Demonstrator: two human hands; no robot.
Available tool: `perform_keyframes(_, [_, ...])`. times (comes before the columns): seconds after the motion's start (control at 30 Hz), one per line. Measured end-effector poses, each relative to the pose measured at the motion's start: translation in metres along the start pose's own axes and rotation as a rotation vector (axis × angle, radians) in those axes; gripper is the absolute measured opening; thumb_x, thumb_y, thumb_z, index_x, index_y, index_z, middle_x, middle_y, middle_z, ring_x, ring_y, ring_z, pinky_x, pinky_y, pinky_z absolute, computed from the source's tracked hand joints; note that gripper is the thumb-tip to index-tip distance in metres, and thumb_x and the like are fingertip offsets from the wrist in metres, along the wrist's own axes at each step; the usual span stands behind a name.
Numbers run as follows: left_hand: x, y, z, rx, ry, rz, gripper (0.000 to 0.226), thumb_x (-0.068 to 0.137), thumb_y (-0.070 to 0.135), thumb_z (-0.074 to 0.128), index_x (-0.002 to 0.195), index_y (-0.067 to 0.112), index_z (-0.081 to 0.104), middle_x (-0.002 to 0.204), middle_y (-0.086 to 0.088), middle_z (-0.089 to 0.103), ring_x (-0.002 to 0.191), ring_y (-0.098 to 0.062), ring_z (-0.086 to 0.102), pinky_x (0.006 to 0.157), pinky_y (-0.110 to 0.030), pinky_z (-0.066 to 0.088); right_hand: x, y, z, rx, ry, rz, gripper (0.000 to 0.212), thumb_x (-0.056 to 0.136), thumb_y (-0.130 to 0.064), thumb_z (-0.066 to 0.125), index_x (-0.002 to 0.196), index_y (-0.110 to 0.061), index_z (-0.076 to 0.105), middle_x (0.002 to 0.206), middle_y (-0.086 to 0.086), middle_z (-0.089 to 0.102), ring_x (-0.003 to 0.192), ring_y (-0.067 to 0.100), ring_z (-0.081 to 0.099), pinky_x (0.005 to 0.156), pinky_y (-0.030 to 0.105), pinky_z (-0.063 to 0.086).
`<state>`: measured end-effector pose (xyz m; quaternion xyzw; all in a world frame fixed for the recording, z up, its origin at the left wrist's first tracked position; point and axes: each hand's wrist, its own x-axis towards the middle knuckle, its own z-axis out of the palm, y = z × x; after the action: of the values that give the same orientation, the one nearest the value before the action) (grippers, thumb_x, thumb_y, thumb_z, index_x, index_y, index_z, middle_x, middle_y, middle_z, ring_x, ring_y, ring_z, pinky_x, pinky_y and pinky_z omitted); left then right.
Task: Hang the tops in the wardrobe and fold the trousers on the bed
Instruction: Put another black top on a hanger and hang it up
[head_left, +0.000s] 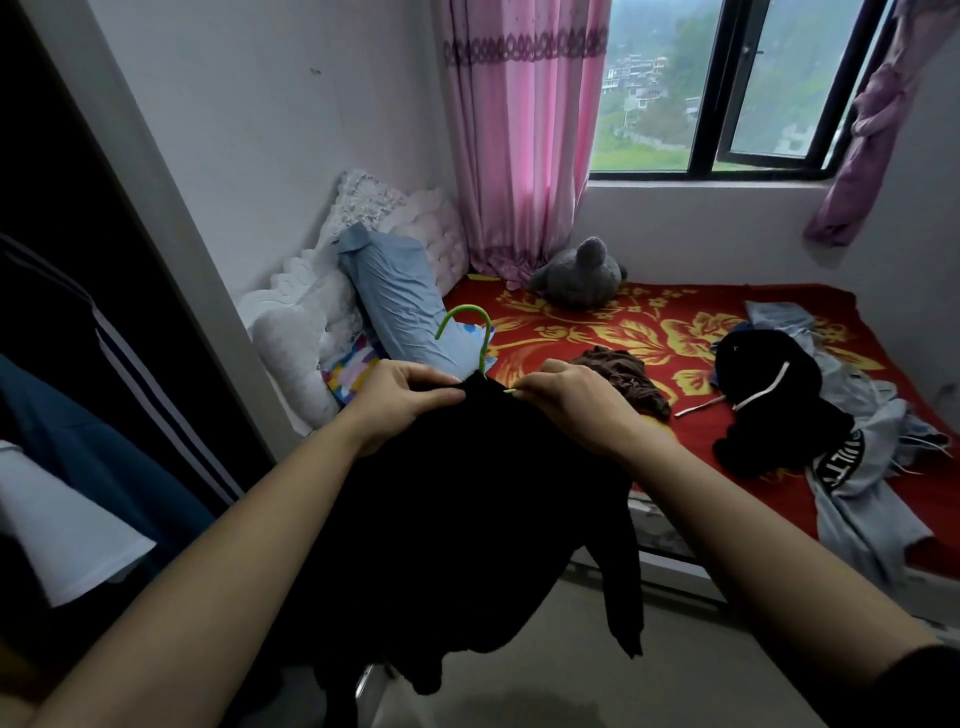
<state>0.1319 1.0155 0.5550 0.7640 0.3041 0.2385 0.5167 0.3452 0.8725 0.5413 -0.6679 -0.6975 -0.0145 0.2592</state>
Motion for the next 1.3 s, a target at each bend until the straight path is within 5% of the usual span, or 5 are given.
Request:
perform_keyframes(0.3, [0.001, 0.008, 0.007, -0.205, 0.376, 0.140, 0.010, 0.083, 0.006, 0.075, 0.089, 0.015, 0.075, 0.081, 0.006, 0.075, 0.077, -0.005, 0.067, 0.077, -0.017, 0.052, -0.019, 0.025, 0.036, -0.040, -0.366, 0.146, 0.017, 0.097, -0.010, 0.051, 0.100, -0.011, 0.069, 0.094, 0.008, 0.069, 0.086, 0.025, 0.069, 0.076, 0.040, 0.057])
perform_keyframes(0.7, [-0.005, -0.013, -0.034, 0.048, 0.343, 0.108, 0.010, 0.090, -0.001, 0.065, 0.097, 0.006, 0.066, 0.082, 0.002, 0.065, 0.064, 0.009, 0.061, 0.067, -0.005, 0.046, 0.015, 0.012, 0.005, -0.091, 0.335, -0.021, 0.027, 0.096, -0.038, 0.057, 0.099, -0.019, 0.076, 0.119, 0.003, 0.058, 0.116, 0.025, 0.048, 0.097, 0.037, 0.036])
perform_keyframes(0.93, [-0.001, -0.026, -0.051, 0.240, 0.125, 0.088, 0.026, 0.087, 0.026, 0.074, 0.105, 0.040, 0.062, 0.114, 0.009, 0.069, 0.109, -0.007, 0.063, 0.097, -0.025, 0.047, 0.033, 0.003, -0.011, 0.172, 0.274, -0.059, 0.020, 0.096, -0.021, 0.065, 0.101, -0.005, 0.074, 0.109, 0.003, 0.061, 0.098, 0.013, 0.061, 0.090, 0.032, 0.052])
perform_keyframes(1.17, [0.003, -0.005, -0.042, 0.300, 0.243, 0.197, 0.013, 0.093, 0.020, 0.067, 0.103, 0.027, 0.069, 0.092, 0.013, 0.071, 0.085, -0.003, 0.064, 0.079, -0.019, 0.048, 0.037, 0.001, -0.028, 0.199, 0.409, -0.010, 0.018, 0.097, -0.030, 0.063, 0.100, -0.016, 0.073, 0.102, -0.004, 0.067, 0.095, 0.011, 0.064, 0.087, 0.040, 0.053])
perform_keyframes(1.3, [0.001, -0.002, -0.038, 0.173, 0.399, 0.291, 0.016, 0.091, 0.012, 0.067, 0.100, 0.025, 0.073, 0.089, 0.016, 0.072, 0.083, 0.004, 0.065, 0.080, -0.014, 0.049, 0.037, 0.004, -0.042, 0.112, 0.213, 0.037, 0.030, 0.098, -0.055, 0.050, 0.119, -0.035, 0.058, 0.107, -0.003, 0.070, 0.098, 0.020, 0.067, 0.083, 0.045, 0.054])
